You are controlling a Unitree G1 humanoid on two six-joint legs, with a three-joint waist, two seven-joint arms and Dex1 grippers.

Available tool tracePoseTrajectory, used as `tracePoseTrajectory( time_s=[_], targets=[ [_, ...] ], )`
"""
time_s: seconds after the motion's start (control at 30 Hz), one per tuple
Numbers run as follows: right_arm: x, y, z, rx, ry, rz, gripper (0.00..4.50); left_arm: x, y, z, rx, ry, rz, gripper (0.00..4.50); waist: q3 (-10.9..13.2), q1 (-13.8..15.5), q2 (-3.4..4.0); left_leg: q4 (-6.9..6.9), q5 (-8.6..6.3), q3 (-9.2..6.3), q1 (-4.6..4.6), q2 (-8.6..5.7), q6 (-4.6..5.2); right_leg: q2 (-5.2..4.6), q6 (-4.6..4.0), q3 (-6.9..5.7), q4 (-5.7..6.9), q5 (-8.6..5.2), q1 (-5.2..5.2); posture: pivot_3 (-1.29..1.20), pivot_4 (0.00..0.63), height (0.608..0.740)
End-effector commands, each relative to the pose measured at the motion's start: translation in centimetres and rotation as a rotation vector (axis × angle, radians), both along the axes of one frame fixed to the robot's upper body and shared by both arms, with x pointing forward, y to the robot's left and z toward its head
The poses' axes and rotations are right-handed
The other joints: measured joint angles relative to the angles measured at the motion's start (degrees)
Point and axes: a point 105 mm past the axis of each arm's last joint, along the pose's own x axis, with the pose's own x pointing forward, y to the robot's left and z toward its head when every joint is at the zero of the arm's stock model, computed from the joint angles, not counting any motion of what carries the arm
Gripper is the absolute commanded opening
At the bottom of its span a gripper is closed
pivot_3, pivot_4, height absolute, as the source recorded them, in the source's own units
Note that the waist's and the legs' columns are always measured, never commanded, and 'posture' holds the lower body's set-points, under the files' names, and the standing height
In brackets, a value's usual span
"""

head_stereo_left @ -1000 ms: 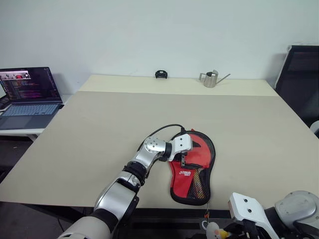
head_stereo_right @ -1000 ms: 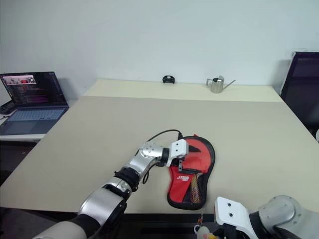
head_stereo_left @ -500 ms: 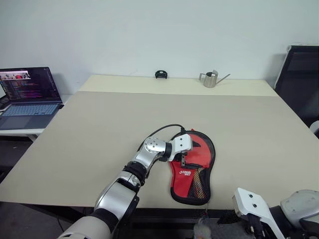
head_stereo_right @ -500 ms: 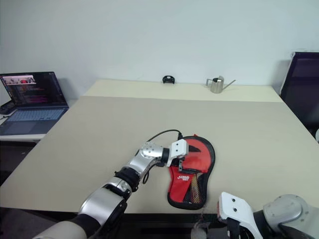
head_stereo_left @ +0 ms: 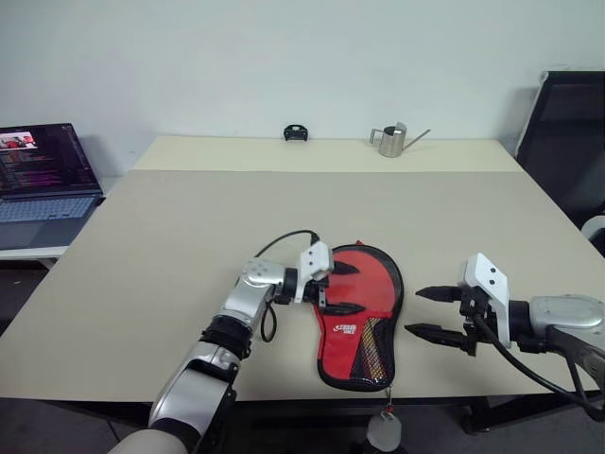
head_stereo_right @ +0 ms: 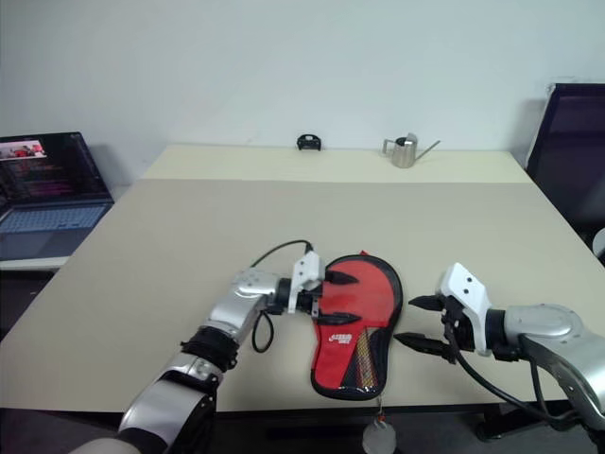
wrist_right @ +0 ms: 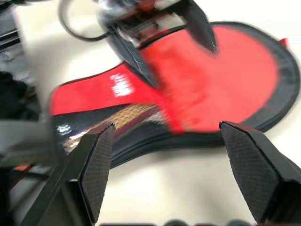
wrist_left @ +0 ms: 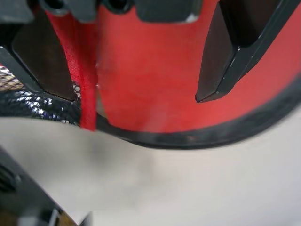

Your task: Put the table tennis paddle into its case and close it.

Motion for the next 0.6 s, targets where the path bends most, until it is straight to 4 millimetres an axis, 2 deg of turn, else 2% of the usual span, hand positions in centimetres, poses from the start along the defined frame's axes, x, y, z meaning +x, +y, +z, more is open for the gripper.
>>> tracePoseTrajectory(
  time_s=[0.03, 0.17, 0.33, 0.47, 0.6],
  targets=[
    [1.8, -0.2, 1.4, 0.078, -0.084, -0.010, 3.87, -0.5, 3.0, 3.0, -0.084, -0.018, 0.079, 4.43, 0.05, -0.07, 0.08, -0.01, 0.00, 0.05, -0.01, 0.02, 0.00, 0.00, -0.01, 0.07, 0.11, -0.01, -0.10, 0.00, 0.150, 0.740],
    [4.1, -1.1, 2.2, 0.157, -0.118, -0.045, 3.87, -1.1, 6.1, 3.9, -0.113, -0.014, 0.213, 4.43, 0.14, -0.03, 0.19, 0.05, -0.01, 0.11, 0.07, 0.02, 0.02, -0.05, -0.05, 0.12, 0.29, -0.02, -0.14, 0.00, 0.150, 0.740],
    [6.1, -2.2, 2.2, 0.158, -0.124, -0.048, 3.87, -2.7, 9.2, 4.4, -0.110, -0.022, 0.342, 4.43, 0.19, -0.02, 0.24, 0.10, 0.00, 0.13, 0.08, 0.04, 0.02, -0.07, -0.06, 0.13, 0.33, -0.02, -0.14, 0.00, 0.150, 0.740],
    [7.3, -3.4, 2.0, 0.126, -0.125, -0.055, 3.87, -3.1, 10.6, 5.1, -0.108, -0.049, 0.438, 4.43, 0.21, 0.32, 0.25, 0.10, 0.00, 0.11, 0.06, 0.03, 0.02, -0.29, -0.07, 0.08, 0.32, -0.01, -0.15, 0.00, 0.150, 0.740],
    [8.3, -5.0, 2.2, 0.117, -0.132, -0.096, 3.87, -3.5, 10.9, 5.5, -0.107, -0.076, 0.518, 4.43, 0.21, 0.29, 0.26, 0.09, 0.00, 0.17, 0.07, 0.02, 0.02, -0.35, -0.07, 0.13, 0.31, -0.01, -0.15, 0.00, 0.150, 0.740]
  ],
)
